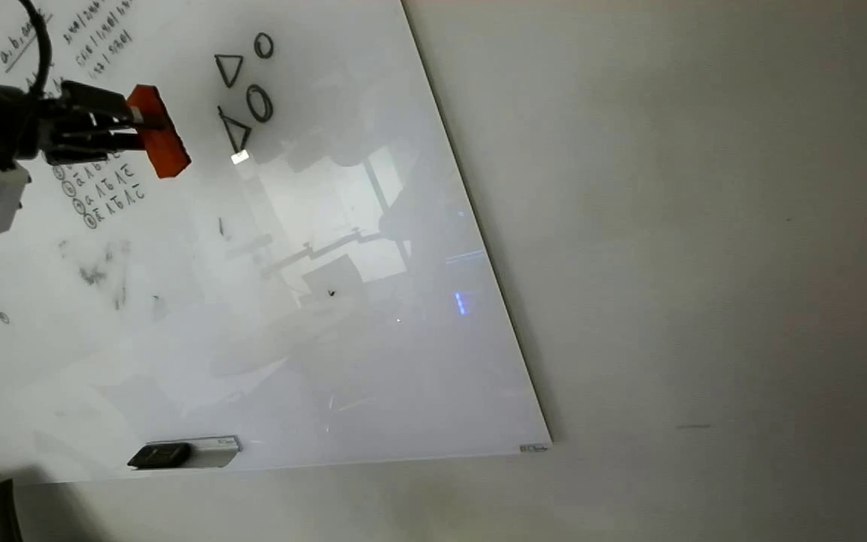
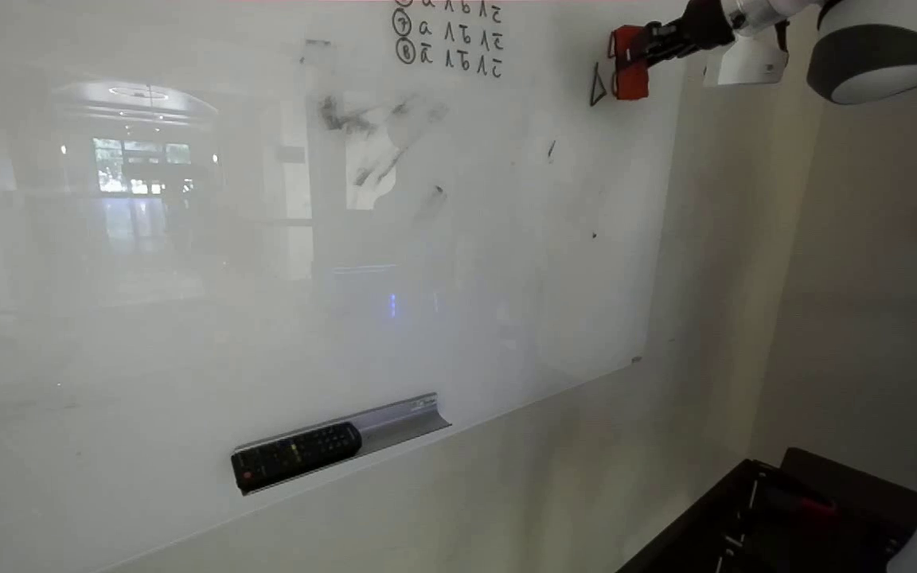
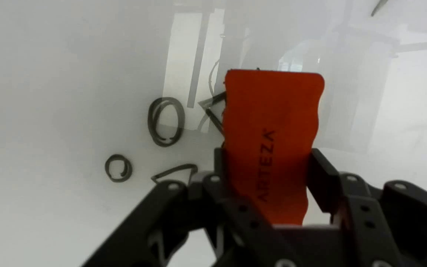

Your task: Pick up the eraser and wipe the white board with it.

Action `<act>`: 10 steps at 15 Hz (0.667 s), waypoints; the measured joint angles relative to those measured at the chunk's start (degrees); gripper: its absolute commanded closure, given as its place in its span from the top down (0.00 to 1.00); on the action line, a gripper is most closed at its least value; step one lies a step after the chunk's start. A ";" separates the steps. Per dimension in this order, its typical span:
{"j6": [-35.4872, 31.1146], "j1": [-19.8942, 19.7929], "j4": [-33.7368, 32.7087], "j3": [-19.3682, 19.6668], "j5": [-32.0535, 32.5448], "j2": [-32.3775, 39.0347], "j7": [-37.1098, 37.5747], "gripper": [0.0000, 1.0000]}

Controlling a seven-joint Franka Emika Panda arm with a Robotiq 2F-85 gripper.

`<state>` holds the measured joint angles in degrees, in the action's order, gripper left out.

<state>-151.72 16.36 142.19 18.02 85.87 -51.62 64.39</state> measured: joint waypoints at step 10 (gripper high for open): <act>-6.50 1.83 -0.80 5.68 -9.11 1.70 -10.29 0.29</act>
<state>-158.22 18.19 141.39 23.70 76.76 -49.92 54.11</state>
